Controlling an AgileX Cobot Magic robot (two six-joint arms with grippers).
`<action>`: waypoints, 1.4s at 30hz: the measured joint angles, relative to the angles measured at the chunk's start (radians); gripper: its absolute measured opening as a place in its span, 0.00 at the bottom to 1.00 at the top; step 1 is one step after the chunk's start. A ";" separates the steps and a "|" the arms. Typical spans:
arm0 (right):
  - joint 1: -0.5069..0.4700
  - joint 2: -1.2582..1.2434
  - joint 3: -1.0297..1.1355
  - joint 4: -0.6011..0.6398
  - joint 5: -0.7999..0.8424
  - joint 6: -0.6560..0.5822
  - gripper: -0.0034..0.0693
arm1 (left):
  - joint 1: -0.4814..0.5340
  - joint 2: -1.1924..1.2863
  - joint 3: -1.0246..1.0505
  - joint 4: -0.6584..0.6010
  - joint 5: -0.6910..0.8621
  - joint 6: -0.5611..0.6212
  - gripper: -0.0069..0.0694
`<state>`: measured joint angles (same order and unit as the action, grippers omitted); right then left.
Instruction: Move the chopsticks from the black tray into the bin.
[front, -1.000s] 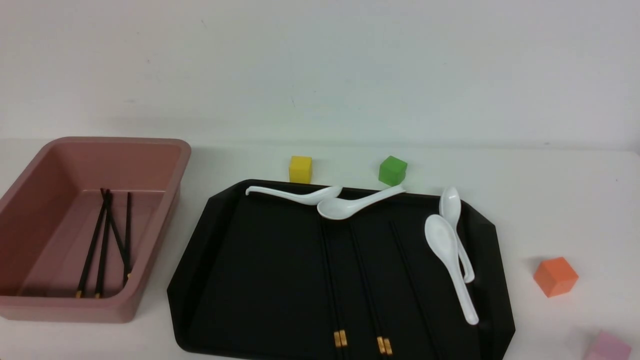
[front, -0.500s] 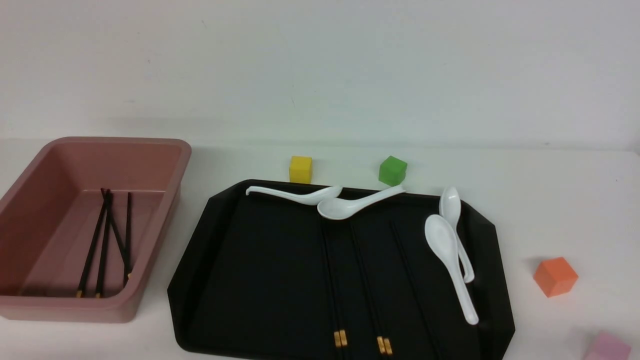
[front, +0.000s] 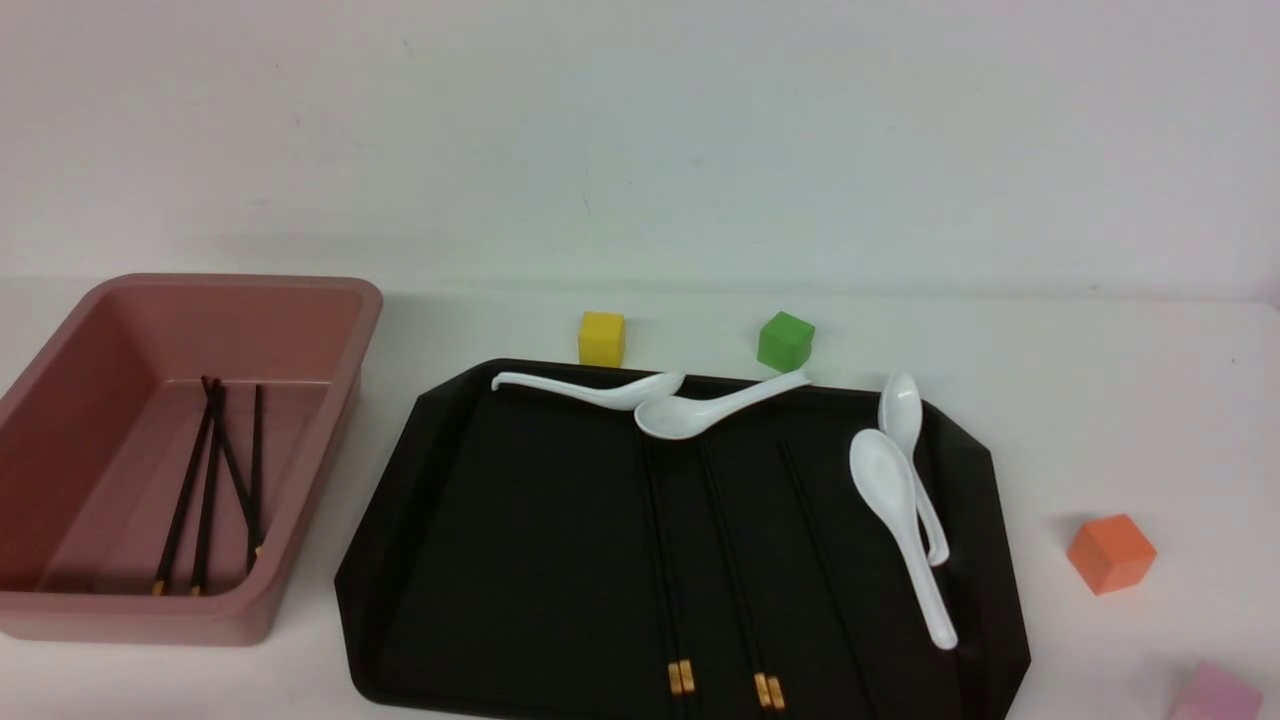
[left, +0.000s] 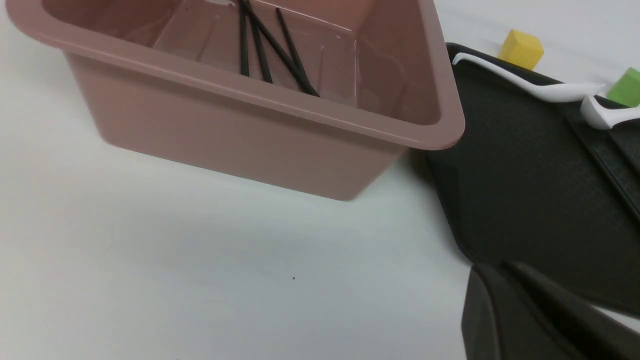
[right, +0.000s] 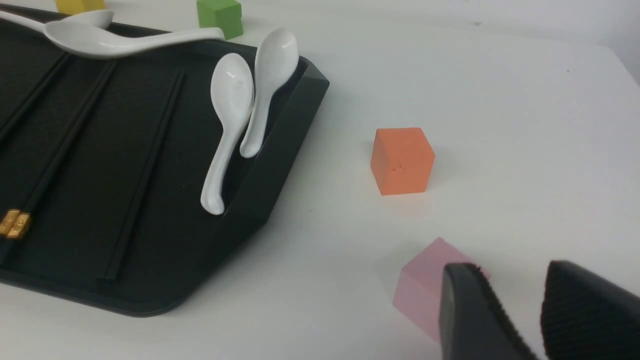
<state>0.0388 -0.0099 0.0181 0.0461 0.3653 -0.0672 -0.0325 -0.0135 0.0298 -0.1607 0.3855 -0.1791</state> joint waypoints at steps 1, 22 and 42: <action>0.000 0.000 0.000 0.000 0.000 0.000 0.38 | 0.000 0.000 0.000 0.000 0.000 0.000 0.08; 0.000 0.000 0.000 0.001 0.000 0.000 0.38 | 0.000 0.000 0.000 0.000 0.000 0.000 0.10; 0.000 0.000 0.000 0.001 0.000 0.000 0.38 | 0.000 0.000 0.000 0.000 0.000 0.000 0.11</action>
